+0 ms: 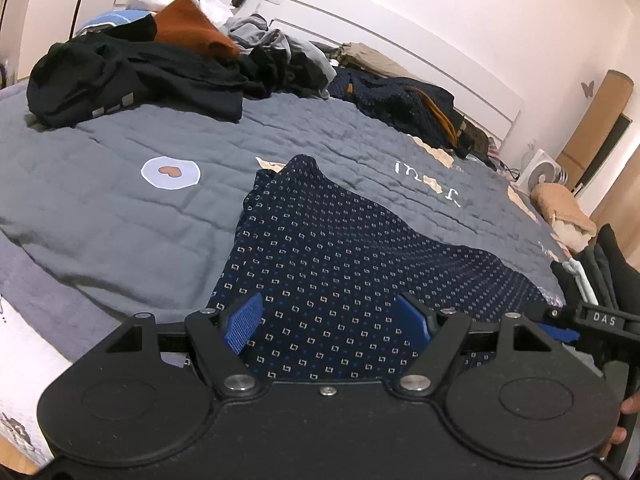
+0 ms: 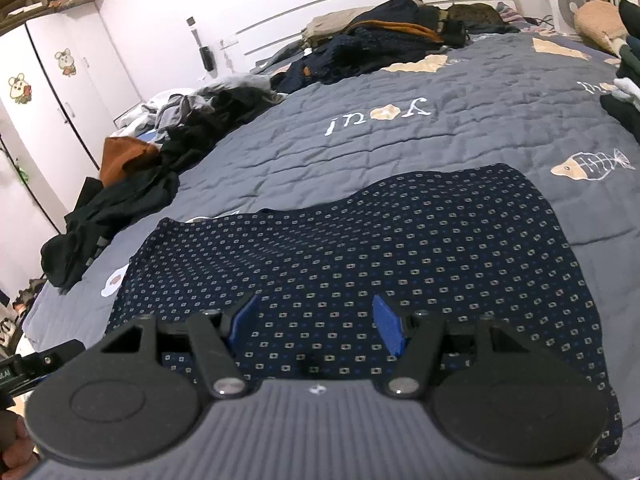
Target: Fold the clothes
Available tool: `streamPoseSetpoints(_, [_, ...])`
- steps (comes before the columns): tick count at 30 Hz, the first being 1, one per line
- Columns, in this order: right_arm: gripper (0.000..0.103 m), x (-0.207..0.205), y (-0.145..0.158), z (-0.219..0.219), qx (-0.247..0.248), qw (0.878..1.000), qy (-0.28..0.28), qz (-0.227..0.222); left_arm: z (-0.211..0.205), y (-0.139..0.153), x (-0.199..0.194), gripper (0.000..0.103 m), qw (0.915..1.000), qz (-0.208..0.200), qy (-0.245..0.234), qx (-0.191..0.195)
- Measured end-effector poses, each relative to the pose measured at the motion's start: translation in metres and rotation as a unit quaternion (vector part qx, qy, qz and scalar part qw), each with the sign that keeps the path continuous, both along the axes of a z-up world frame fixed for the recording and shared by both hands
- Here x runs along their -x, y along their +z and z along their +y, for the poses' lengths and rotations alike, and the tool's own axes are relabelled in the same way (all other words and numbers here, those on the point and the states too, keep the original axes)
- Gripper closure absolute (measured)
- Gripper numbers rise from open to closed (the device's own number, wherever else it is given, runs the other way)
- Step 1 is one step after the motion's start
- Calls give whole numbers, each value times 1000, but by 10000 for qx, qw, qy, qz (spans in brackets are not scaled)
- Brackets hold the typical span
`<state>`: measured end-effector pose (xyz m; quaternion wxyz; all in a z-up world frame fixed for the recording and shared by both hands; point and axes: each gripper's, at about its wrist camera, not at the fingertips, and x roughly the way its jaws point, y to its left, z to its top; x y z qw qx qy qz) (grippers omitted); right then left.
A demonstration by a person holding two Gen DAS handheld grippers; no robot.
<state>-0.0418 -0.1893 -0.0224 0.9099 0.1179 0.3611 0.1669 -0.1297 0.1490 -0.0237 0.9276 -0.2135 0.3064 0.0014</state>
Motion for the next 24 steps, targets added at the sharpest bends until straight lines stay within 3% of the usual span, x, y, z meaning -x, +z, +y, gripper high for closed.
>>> streamPoseSetpoints(24, [40,-1,-4,81,230,9972,710,13,20,-8,13,30,9995,181,-55,-247])
